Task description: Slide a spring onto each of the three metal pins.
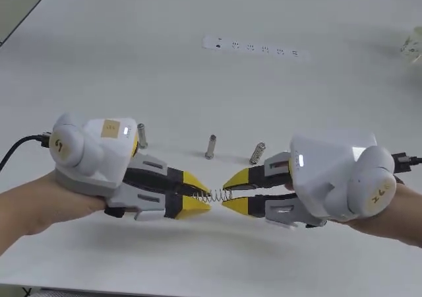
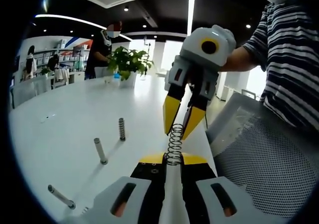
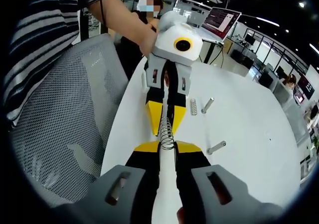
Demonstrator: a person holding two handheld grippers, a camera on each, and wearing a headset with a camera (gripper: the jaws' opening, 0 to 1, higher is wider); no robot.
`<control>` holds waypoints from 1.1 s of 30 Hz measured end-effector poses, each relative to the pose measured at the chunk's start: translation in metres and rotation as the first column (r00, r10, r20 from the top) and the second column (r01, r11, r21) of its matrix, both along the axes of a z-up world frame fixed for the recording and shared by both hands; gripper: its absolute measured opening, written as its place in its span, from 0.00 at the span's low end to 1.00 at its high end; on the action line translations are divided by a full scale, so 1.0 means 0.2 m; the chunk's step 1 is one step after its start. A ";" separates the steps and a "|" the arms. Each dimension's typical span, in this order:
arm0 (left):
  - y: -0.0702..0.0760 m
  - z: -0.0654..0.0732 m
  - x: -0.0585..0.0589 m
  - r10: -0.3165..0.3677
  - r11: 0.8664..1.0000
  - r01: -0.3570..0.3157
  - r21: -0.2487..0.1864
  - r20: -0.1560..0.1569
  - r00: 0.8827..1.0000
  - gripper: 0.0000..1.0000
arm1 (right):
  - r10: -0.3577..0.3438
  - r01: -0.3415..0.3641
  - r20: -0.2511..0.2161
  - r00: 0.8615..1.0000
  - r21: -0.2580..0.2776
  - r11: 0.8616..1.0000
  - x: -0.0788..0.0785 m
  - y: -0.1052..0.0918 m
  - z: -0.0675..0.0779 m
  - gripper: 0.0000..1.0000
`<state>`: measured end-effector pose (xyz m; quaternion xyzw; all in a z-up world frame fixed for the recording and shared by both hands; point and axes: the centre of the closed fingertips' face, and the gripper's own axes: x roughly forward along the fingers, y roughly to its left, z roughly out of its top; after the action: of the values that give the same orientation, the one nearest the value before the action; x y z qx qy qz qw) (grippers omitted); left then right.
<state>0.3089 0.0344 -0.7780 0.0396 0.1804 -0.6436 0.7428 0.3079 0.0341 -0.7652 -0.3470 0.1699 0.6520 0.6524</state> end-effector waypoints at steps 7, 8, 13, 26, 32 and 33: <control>0.01 -0.01 0.00 0.001 1.000 -0.001 0.010 0.006 1.000 0.08 | 0.000 0.000 -0.013 1.000 0.035 0.999 -0.01 0.03 0.03 0.12; 0.01 -0.01 0.00 0.003 1.000 -0.003 0.011 0.008 1.000 0.08 | -0.003 0.003 -0.017 1.000 0.038 0.999 -0.01 0.04 0.03 0.12; 0.02 -0.02 -0.01 0.000 1.000 -0.001 0.021 0.017 1.000 0.08 | -0.013 0.015 -0.037 0.999 0.066 0.998 -0.01 0.06 0.04 0.12; -0.02 0.00 -0.02 -0.017 1.000 0.016 0.011 0.031 0.999 0.07 | -0.055 0.070 -0.102 0.993 0.148 0.987 -0.01 0.15 0.09 0.10; -0.01 0.02 -0.02 -0.022 1.000 0.021 0.013 0.038 0.999 0.07 | -0.069 0.098 -0.157 0.985 0.184 0.978 -0.01 0.18 0.11 0.15; -0.01 0.02 -0.02 -0.026 1.000 0.025 0.014 0.038 0.999 0.07 | -0.070 0.100 -0.159 0.985 0.187 0.977 -0.01 0.18 0.11 0.15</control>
<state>0.3045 0.0319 -0.7743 0.0591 0.1697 -0.6508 0.7376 0.3050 0.0708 -0.7430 -0.2233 0.1692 0.6616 0.6956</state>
